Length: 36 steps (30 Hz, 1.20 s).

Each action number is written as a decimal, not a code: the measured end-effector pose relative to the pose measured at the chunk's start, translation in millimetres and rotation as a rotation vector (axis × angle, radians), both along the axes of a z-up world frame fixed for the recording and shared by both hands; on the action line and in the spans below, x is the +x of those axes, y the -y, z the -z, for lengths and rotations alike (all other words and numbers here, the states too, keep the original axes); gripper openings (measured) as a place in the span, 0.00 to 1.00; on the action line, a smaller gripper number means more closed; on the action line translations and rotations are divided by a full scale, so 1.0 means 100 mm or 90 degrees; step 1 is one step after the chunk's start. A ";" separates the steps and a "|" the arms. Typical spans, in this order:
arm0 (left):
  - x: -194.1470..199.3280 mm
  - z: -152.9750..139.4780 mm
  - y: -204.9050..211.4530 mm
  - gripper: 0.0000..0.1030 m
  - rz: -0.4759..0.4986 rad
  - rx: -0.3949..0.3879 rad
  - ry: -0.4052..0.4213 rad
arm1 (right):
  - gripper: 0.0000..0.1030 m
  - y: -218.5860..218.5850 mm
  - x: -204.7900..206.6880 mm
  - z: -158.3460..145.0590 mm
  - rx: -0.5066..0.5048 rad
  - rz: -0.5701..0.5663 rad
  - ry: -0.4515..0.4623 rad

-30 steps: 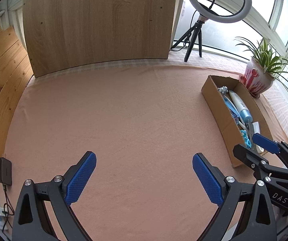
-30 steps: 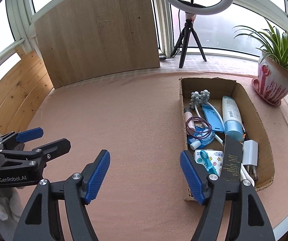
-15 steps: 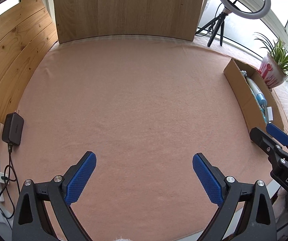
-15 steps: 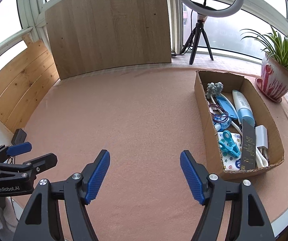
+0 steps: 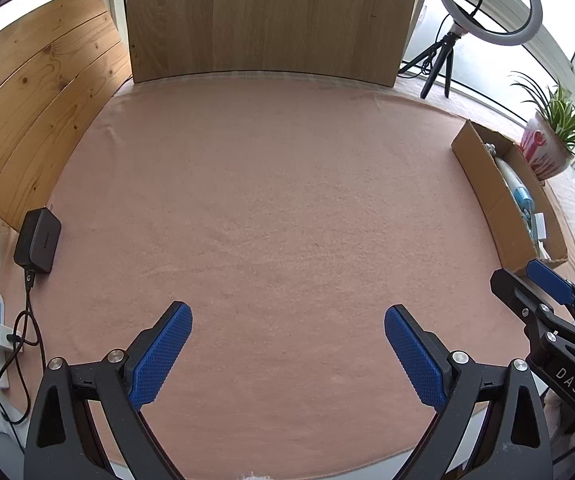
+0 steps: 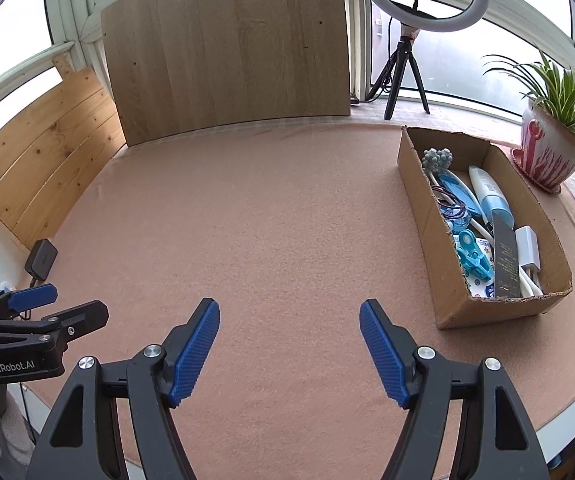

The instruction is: Organize objects

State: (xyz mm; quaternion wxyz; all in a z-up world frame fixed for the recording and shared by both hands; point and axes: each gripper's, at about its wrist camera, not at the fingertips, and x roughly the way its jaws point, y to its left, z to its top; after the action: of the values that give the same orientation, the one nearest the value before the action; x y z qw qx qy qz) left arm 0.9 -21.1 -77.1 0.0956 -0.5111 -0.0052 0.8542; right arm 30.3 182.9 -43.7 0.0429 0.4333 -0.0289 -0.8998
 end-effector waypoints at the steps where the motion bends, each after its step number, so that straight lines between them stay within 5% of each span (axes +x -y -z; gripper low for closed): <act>1: 0.00 0.00 0.00 0.96 0.000 -0.001 -0.001 | 0.67 0.00 0.00 0.00 0.000 0.000 -0.001; 36: -0.16 0.07 -0.02 0.96 -0.003 -0.005 0.012 | 0.67 -0.06 -0.12 0.03 -0.003 0.013 0.002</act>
State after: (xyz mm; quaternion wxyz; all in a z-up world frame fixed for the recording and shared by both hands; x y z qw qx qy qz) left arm -14.6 -19.0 -84.4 0.0914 -0.5196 -0.0044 0.8495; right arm 18.5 188.9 -46.2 0.0349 0.4342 -0.0359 -0.8994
